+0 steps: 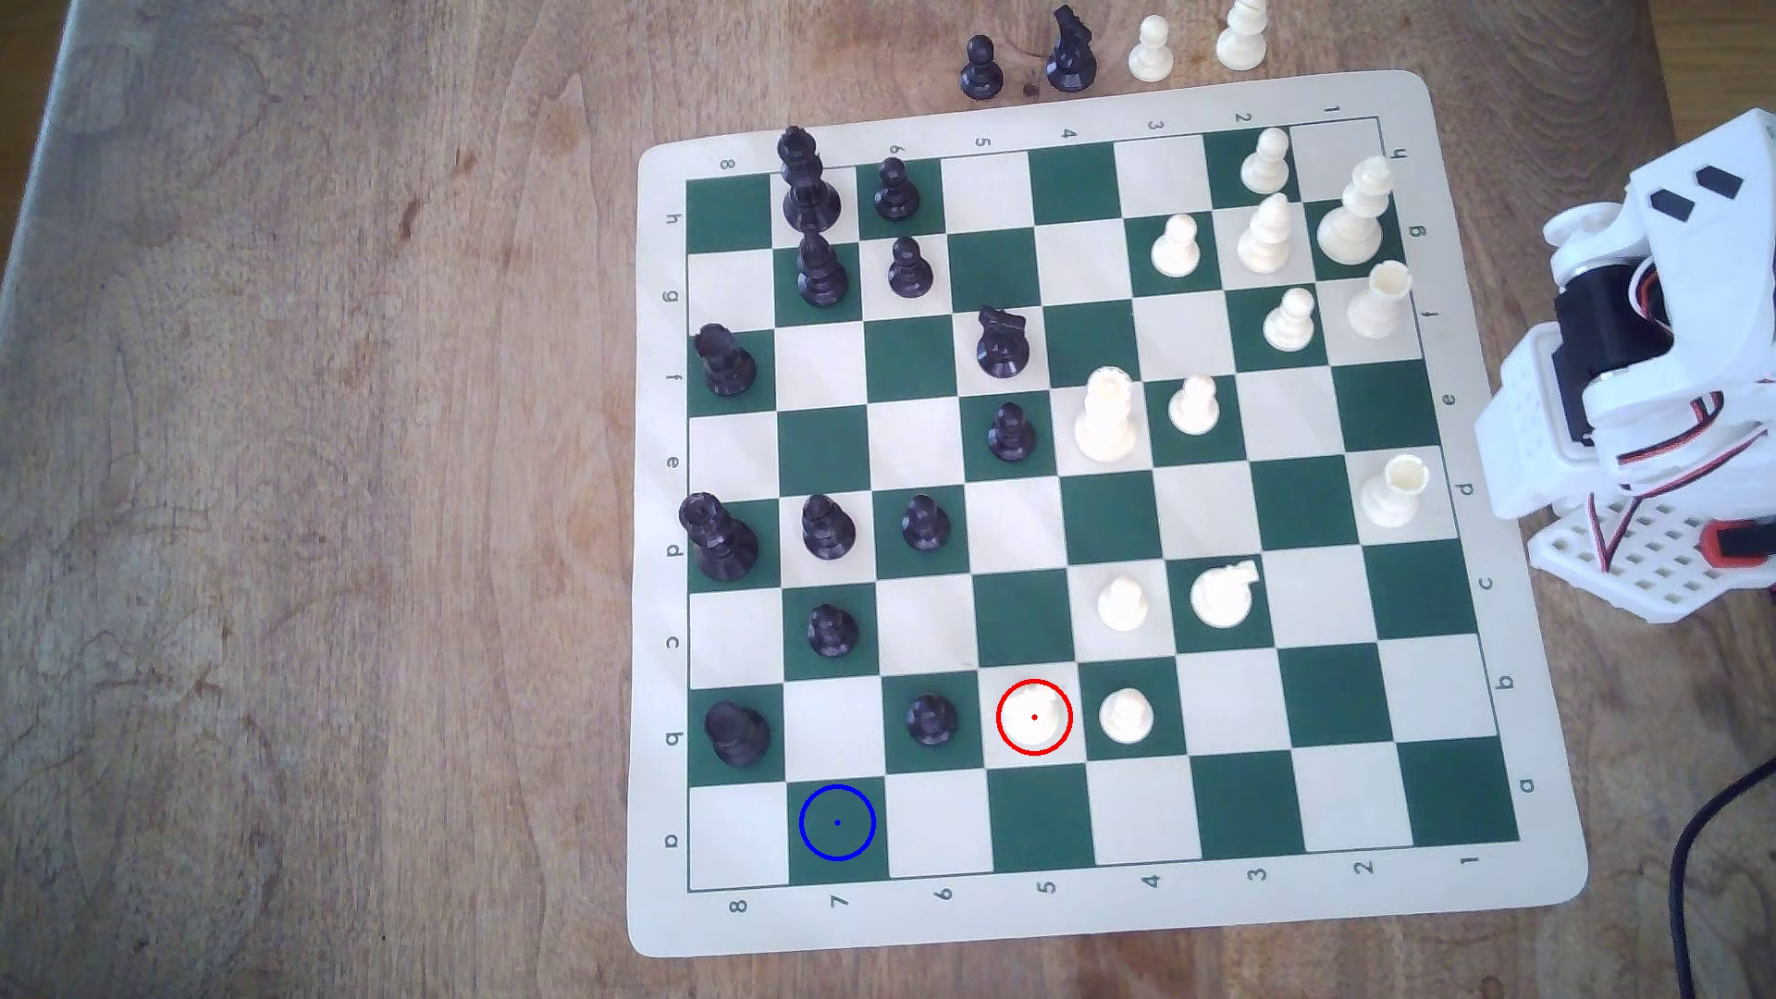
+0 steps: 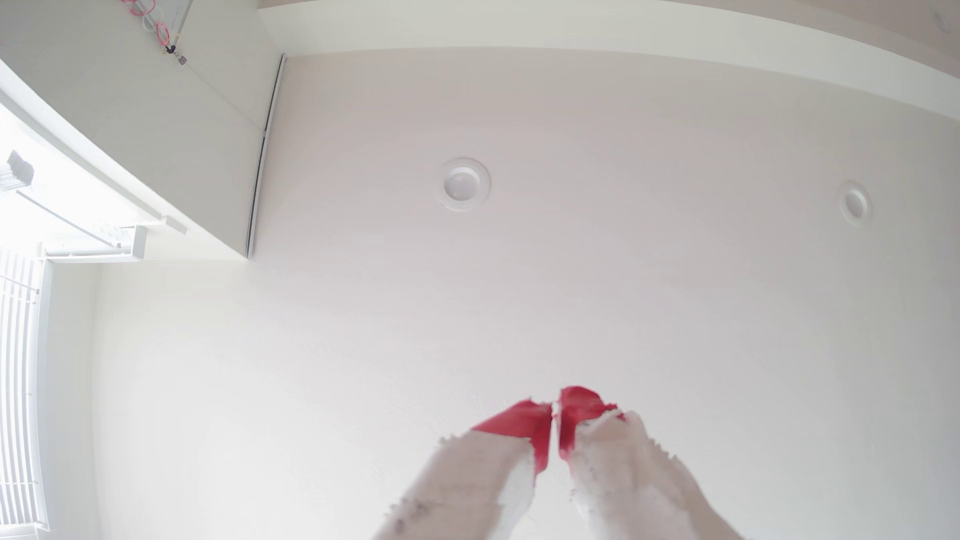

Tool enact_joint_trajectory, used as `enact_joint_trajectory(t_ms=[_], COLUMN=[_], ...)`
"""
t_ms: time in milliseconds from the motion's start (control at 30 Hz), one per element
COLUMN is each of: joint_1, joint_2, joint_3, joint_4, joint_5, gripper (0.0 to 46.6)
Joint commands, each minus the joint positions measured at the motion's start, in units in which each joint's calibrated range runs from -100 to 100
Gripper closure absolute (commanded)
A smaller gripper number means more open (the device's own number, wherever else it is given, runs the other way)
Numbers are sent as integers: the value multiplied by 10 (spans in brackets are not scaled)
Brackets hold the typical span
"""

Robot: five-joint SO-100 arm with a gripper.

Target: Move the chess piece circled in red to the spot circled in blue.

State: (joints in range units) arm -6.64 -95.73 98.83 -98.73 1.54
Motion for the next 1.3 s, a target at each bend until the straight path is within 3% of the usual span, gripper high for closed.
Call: enact_joint_trajectory(t_ms=[0,367,567,967,1267], joint_1=[17,17,39,107,92], joint_2=[0,0,0,0,0], joint_3=[11,11,11,11,-32], joint_4=[-9,80,339,700,964], joint_5=[1,1,0,-3,-4], gripper=[464,464,464,464,464])
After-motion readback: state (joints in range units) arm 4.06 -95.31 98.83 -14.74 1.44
